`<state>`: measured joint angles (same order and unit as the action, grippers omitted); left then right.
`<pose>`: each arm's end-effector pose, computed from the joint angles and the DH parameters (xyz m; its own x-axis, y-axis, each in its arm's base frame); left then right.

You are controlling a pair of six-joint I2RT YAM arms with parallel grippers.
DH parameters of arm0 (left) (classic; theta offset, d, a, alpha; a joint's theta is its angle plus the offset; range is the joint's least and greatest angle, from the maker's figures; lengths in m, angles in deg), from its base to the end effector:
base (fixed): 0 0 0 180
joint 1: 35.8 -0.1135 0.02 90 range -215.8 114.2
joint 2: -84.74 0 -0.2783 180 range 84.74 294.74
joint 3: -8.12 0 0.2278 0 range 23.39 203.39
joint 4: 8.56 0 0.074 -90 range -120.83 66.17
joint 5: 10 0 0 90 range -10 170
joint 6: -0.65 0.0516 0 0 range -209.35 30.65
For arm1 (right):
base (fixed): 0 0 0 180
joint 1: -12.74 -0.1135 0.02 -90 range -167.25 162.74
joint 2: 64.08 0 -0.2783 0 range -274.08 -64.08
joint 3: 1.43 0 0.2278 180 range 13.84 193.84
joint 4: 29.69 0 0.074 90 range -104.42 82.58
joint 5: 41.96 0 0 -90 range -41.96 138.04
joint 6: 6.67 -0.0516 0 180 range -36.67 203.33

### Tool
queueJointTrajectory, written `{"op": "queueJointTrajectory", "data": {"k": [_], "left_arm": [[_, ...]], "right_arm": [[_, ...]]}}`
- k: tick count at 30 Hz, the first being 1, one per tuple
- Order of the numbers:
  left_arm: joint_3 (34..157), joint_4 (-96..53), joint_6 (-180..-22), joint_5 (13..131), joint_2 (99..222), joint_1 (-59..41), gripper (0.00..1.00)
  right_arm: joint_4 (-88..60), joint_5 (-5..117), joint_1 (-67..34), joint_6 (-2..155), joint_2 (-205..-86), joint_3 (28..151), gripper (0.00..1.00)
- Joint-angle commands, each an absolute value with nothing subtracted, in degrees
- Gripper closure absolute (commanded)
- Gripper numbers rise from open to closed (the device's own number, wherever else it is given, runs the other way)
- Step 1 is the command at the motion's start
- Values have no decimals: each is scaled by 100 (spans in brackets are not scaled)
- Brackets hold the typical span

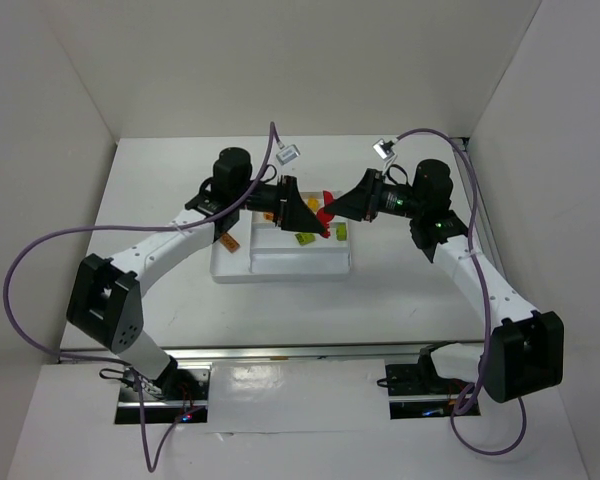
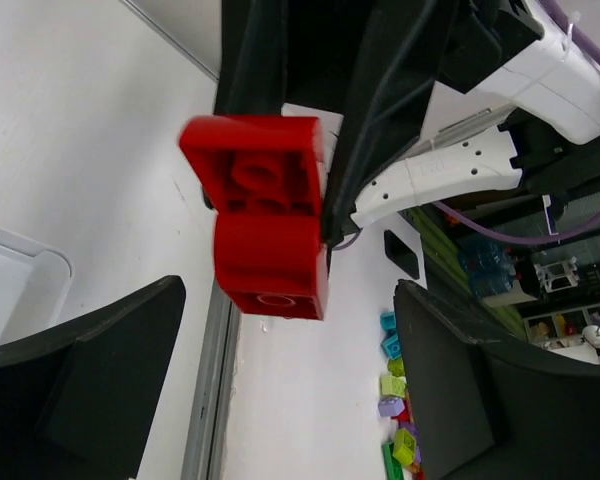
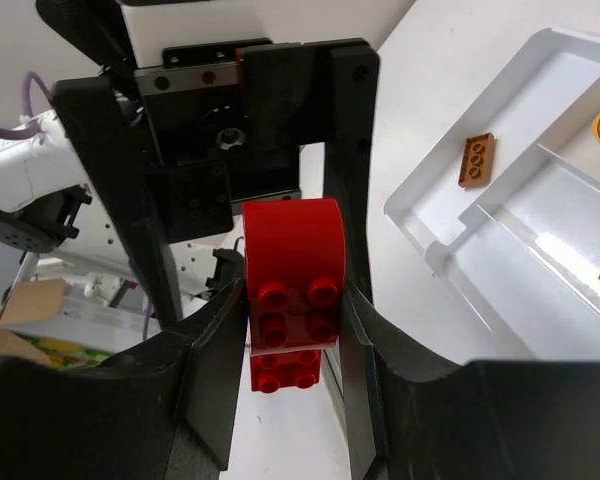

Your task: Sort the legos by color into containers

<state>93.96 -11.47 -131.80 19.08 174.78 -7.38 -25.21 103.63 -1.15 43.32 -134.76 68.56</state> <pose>0.2826 -0.2042 0.3629 -0.7512 0.0335 -0.6592 0.6600 0.0506 -0.7496 0.2407 0.1034 0.3641 -0.6670 0.2093 -0.7150 -0.6586 0.2830 0.6972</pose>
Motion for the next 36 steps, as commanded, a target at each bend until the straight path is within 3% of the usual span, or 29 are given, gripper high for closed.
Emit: {"op": "queueJointTrajectory", "data": {"k": [1,8,10,12,13,14,20,28,30,34,36], "left_arm": [[9695,-643,-13312,1795,17702,-654,4],[9775,-494,-13373,1742,17817,-601,17],[9775,-433,-13426,1742,17817,-601,31],[9775,-449,-13426,1777,17817,-601,84],[9775,-519,-13365,1777,17817,-601,96],[9775,-650,-13251,1777,17765,-601,100],[9441,-1511,-12662,1830,17316,-987,100],[8904,-2029,-12321,1882,16903,-1972,100],[9237,-3480,-11759,2557,17034,-1972,100],[9266,-4191,-11624,3568,17333,-1894,100],[9265,-4535,-11571,4784,17491,-1683,100]], "right_arm": [[-2945,10508,-167,4281,-13448,6948,87],[-2945,10455,-167,4281,-13448,6948,87],[-2893,10455,-167,4281,-13448,6895,87],[-2701,10386,-167,4412,-13448,6895,87],[-2551,10315,-167,4483,-13448,6956,87],[-2384,10010,-167,4553,-13448,6957,89],[-1751,8839,-114,4755,-13123,7018,91],[-892,8259,-114,5150,-13298,7096,90],[-381,7699,-114,5370,-13447,7281,90],[535,6344,-596,5678,-13711,7580,90],[737,5905,-947,5679,-13869,7642,90]]}}
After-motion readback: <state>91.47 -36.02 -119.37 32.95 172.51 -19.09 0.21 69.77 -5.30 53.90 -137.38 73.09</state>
